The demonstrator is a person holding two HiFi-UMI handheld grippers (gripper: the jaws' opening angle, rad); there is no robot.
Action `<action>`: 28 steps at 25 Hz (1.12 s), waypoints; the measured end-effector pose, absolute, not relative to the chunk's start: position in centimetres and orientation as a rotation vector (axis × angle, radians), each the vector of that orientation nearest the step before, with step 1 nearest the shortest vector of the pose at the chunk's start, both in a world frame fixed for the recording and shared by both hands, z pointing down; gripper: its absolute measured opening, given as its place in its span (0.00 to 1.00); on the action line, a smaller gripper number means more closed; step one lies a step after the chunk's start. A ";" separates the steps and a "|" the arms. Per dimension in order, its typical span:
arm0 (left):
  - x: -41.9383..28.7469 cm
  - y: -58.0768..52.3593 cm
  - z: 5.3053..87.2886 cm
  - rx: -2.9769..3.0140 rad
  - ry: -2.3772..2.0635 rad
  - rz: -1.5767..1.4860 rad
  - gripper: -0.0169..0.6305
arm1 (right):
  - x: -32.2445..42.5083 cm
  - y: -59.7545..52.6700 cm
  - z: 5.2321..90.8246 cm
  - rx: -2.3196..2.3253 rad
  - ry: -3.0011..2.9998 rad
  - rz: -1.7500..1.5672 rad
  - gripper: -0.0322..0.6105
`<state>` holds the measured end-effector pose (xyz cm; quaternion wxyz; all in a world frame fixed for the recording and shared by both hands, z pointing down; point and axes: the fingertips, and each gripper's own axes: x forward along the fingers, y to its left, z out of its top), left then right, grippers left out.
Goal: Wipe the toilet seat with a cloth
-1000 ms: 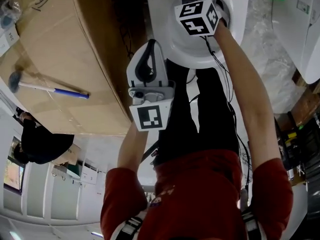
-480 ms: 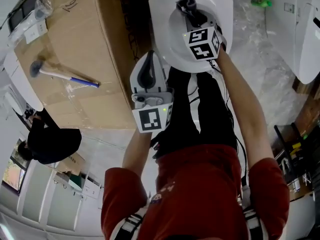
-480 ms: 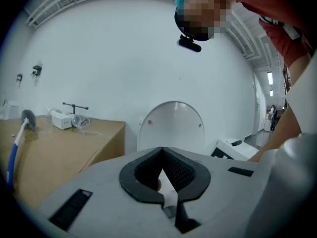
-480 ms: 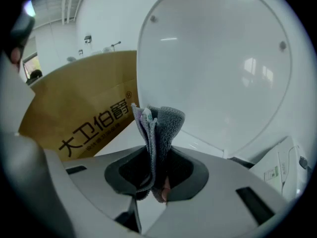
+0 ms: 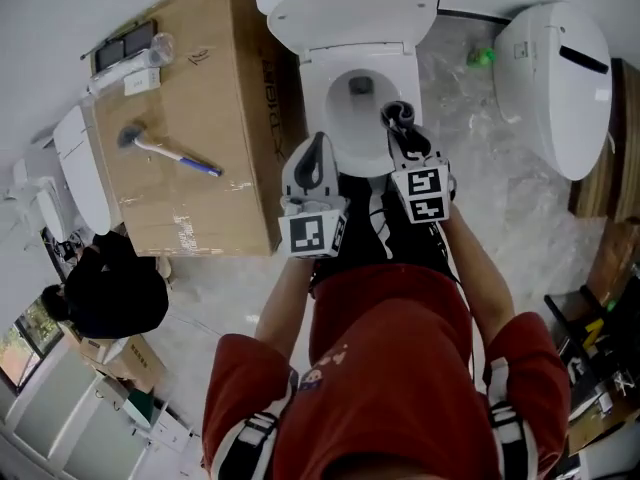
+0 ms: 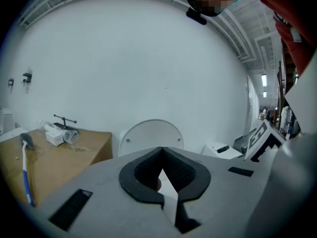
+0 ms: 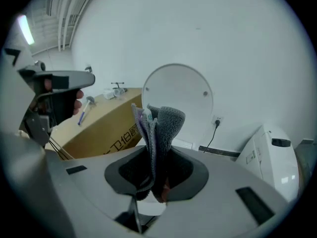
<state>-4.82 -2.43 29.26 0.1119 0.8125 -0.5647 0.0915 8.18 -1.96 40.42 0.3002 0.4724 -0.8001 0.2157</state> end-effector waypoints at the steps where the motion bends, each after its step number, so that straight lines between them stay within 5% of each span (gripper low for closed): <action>1: -4.2 -1.9 28.1 2.397 -1.655 0.263 0.05 | 9.0 -1.1 38.7 1.274 -2.135 0.574 0.17; 20: 1.1 4.6 5.0 2.529 -1.892 -0.052 0.05 | 22.0 6.0 4.8 1.813 -2.574 -0.031 0.17; 28: 1.7 7.4 -0.3 2.668 -2.004 -0.199 0.05 | 24.1 8.5 -0.9 1.967 -2.589 -0.376 0.17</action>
